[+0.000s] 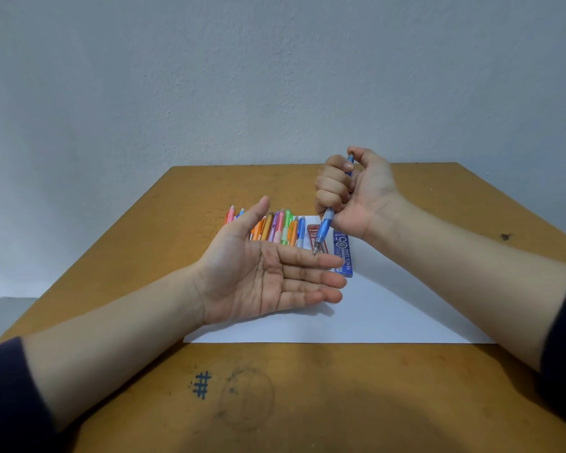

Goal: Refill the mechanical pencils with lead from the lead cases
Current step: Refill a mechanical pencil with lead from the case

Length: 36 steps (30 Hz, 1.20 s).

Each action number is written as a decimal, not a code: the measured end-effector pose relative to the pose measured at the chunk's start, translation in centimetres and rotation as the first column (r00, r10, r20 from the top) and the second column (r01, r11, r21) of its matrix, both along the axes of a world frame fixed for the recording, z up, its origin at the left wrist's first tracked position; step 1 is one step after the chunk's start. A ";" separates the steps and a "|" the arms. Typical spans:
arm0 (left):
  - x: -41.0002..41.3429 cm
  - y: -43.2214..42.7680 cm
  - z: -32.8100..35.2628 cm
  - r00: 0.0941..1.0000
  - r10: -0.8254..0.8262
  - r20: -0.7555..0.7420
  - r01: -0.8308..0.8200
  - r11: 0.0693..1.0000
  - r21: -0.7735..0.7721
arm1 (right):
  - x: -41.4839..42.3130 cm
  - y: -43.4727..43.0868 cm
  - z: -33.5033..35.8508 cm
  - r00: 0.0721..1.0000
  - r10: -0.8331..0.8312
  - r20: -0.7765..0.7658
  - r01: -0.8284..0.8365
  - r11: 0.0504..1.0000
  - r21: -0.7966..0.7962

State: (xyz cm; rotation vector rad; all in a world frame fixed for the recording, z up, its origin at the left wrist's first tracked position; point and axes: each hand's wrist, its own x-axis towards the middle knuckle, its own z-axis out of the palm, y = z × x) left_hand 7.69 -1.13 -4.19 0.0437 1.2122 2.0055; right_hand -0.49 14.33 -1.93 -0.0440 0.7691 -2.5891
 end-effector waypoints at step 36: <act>0.1 0.7 -0.2 0.949 0.288 -0.130 -0.299 0.951 -0.074 | 0.6 -1.4 0.2 0.975 0.101 -0.196 -0.062 0.979 0.197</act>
